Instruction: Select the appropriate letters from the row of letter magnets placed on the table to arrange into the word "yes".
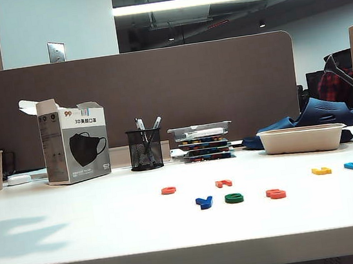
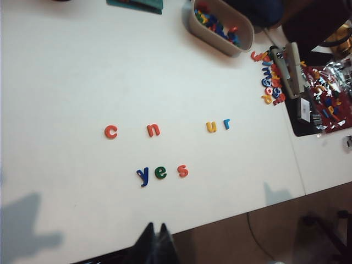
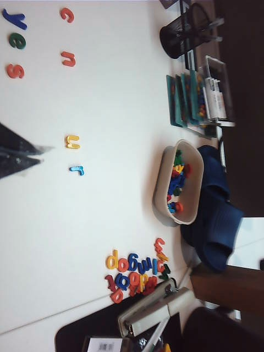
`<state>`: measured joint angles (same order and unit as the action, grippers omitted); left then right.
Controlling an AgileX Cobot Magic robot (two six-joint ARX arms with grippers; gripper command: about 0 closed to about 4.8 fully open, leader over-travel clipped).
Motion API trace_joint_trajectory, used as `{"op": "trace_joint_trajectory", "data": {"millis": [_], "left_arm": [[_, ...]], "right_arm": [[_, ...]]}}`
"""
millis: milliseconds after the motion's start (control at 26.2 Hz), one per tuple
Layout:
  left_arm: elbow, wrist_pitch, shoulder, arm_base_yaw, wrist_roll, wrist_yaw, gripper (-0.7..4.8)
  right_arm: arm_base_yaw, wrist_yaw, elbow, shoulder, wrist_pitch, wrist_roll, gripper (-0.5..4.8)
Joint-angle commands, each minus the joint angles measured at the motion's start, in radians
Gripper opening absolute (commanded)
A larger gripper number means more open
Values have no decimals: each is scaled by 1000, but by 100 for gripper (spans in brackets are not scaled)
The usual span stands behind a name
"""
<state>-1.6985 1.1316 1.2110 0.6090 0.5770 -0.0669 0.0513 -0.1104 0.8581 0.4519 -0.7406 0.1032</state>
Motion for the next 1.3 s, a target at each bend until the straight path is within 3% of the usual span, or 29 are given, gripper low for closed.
{"op": "trace_joint_trajectory", "data": {"millis": [38,497,994,1299], "left_arm": [[-3,-26,-2,1,-1,3,-5],[-3,-41,-2,0,-1,2,-5],[-3,-42,-2,0,-1,3,-5],[-3,-50,0,0,-1,0,-5]], "right_arm": [[0,-24,-109,-62,134,2,-1],[0,-43,-447,-194,463,40,-1],[0,-44,-638,-453,517,58,-2],[1,-41,-729,-452,638,23,-1]]}}
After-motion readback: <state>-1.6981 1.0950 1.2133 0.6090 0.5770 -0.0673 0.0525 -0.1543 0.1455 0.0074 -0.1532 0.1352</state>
